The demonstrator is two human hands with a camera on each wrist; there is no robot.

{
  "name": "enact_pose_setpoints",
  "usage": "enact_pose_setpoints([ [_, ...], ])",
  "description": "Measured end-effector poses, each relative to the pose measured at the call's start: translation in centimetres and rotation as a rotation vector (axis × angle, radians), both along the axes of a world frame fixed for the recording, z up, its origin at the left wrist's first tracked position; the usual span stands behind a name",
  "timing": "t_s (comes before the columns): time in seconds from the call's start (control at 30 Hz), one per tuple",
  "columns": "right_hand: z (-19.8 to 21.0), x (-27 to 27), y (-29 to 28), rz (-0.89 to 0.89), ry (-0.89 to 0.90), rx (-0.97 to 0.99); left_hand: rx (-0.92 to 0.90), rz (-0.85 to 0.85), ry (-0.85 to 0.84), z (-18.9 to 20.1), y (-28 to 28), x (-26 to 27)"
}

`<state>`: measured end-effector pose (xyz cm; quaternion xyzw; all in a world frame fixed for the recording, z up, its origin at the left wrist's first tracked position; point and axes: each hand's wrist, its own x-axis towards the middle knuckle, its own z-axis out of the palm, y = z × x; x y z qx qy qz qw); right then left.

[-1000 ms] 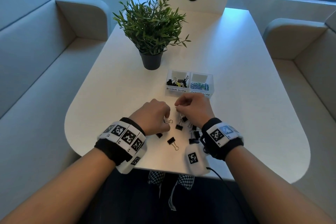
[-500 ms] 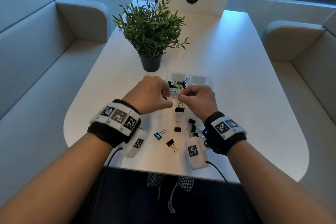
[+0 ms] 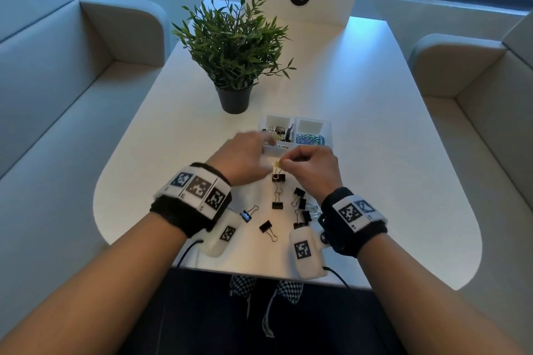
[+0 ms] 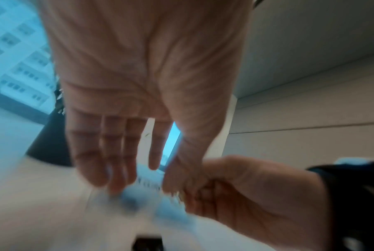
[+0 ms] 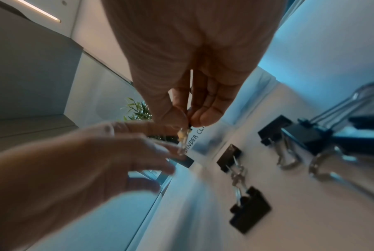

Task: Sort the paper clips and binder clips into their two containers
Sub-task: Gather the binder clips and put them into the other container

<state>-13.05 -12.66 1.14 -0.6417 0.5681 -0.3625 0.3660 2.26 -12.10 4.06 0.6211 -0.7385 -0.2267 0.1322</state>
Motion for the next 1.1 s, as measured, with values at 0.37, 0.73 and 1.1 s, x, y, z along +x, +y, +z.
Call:
enact_pose_setpoints([
  [0.37, 0.4, -0.3, -0.8, 0.113, 0.360, -0.027, 0.001, -0.085, -0.076, -3.0, 0.8, -1.9],
  [0.73, -0.4, 0.7, -0.8, 0.265, 0.634, 0.093, 0.037, 0.063, 0.079, -3.0, 0.2, 0.1],
  [1.1, 2.1, -0.4, -2.1, 0.054, 0.232, -0.046, 0.057, 0.134, 0.218, -2.3, 0.0, 1.0],
])
